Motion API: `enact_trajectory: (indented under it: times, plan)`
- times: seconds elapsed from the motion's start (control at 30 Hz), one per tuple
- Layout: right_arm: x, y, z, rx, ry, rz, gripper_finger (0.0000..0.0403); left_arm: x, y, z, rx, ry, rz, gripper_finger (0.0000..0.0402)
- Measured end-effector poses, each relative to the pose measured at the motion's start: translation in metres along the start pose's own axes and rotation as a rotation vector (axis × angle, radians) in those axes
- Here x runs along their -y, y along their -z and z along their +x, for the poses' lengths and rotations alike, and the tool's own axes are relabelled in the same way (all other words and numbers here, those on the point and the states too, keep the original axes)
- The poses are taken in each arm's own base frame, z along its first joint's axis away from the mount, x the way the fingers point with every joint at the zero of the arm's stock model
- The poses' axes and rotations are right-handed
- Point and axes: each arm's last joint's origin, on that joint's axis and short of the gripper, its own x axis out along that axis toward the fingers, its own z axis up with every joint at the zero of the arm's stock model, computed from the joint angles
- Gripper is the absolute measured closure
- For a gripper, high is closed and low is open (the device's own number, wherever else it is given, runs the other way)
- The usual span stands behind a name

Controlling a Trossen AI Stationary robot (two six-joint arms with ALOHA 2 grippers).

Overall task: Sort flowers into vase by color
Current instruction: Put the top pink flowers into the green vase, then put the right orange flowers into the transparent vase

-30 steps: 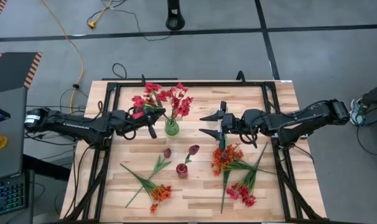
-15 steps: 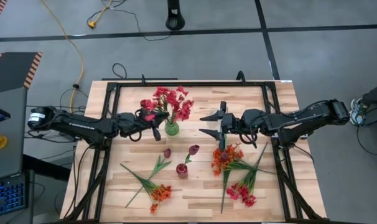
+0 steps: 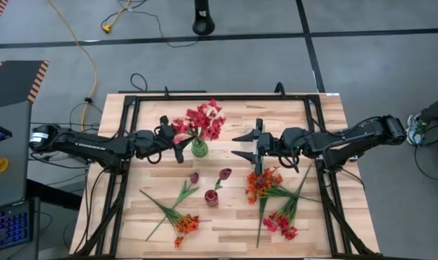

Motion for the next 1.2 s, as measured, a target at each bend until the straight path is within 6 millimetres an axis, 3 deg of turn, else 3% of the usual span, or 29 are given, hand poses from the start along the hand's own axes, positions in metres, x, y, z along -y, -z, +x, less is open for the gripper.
enact_trajectory:
  times: [0.27, 0.63, 1.2]
  plan:
    - [-0.001, 0.0, -0.008, -0.05, -0.013, 0.048, 0.0184, -0.01, -0.004, -0.022, -0.057, 0.002, 0.057, 0.016]
    - [0.003, -0.004, -0.043, -0.207, -0.017, 0.218, 0.0184, -0.026, -0.004, -0.056, -0.138, 0.001, 0.082, 0.0157]
    - [-0.053, 0.033, -0.07, -0.658, -0.099, 0.494, 0.0184, -0.031, 0.001, -0.067, -0.19, -0.003, 0.048, 0.0157]
